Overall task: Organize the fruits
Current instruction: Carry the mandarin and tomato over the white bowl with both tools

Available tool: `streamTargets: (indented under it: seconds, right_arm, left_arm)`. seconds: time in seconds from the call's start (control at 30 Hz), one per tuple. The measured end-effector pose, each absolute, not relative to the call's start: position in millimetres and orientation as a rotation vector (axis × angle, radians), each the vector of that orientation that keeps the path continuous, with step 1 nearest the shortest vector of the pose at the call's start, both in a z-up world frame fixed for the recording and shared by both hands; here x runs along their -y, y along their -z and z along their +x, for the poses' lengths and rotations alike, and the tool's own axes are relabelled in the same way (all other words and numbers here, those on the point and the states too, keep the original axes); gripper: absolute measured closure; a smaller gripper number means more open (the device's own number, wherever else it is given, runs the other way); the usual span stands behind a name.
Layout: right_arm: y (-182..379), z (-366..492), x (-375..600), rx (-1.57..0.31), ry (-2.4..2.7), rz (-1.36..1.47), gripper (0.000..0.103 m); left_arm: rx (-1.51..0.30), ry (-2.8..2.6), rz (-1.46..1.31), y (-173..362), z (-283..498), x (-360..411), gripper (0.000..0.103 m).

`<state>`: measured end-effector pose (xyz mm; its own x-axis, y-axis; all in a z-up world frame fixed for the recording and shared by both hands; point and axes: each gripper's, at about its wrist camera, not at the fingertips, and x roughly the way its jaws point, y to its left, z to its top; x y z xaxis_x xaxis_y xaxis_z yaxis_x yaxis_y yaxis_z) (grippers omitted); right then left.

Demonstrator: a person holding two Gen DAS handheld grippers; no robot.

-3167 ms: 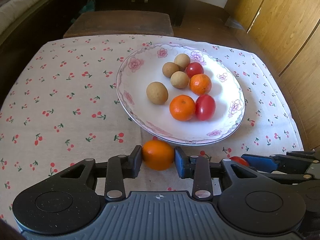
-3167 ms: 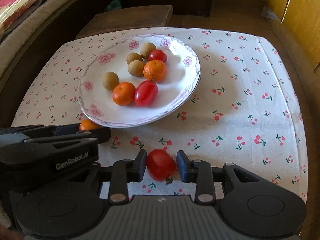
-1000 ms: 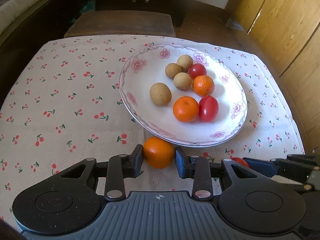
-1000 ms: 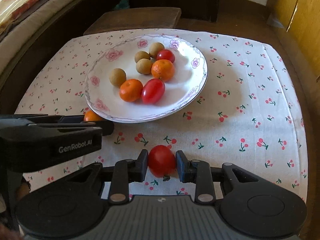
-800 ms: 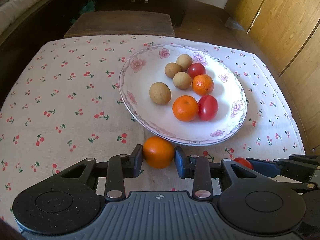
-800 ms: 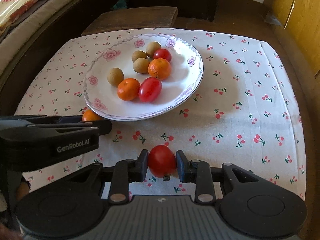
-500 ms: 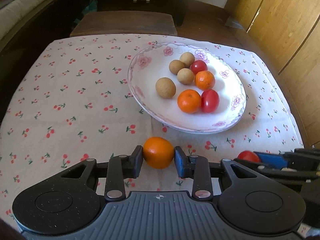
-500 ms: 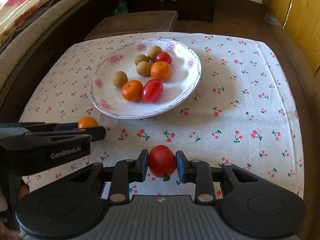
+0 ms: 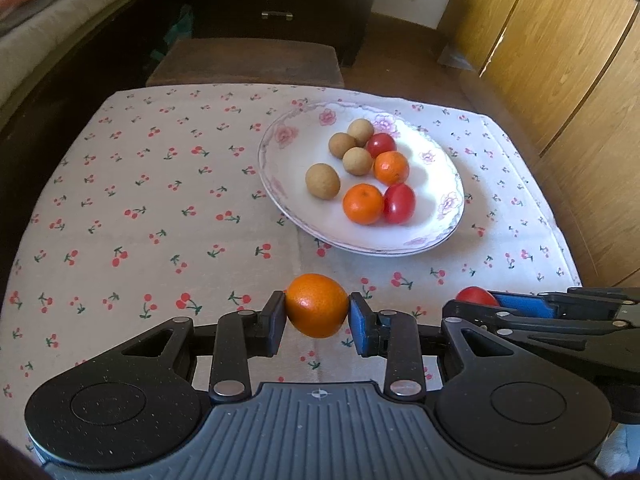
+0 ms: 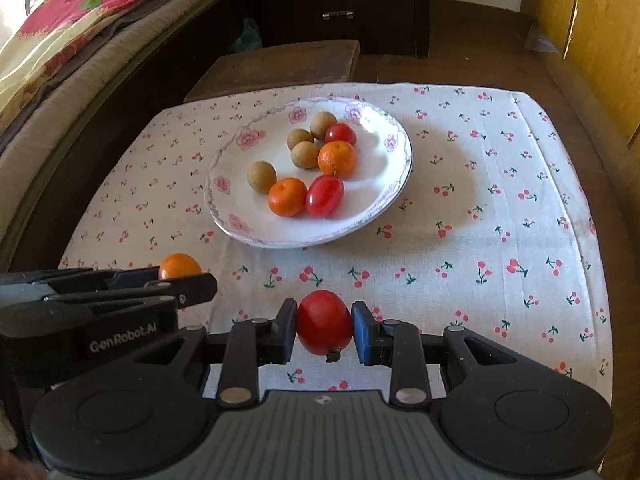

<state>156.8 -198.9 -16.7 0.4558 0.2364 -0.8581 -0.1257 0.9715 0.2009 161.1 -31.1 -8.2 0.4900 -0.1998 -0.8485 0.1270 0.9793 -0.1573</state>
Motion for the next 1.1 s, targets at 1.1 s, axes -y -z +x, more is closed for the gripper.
streamTargets:
  seconds: [1.1]
  right_arm:
    - [-8,184,194,-0.986,-0.194,0.119,0.072]
  left_arm:
    - [-0.934,0.181,-0.033,-18,184,44,0.063]
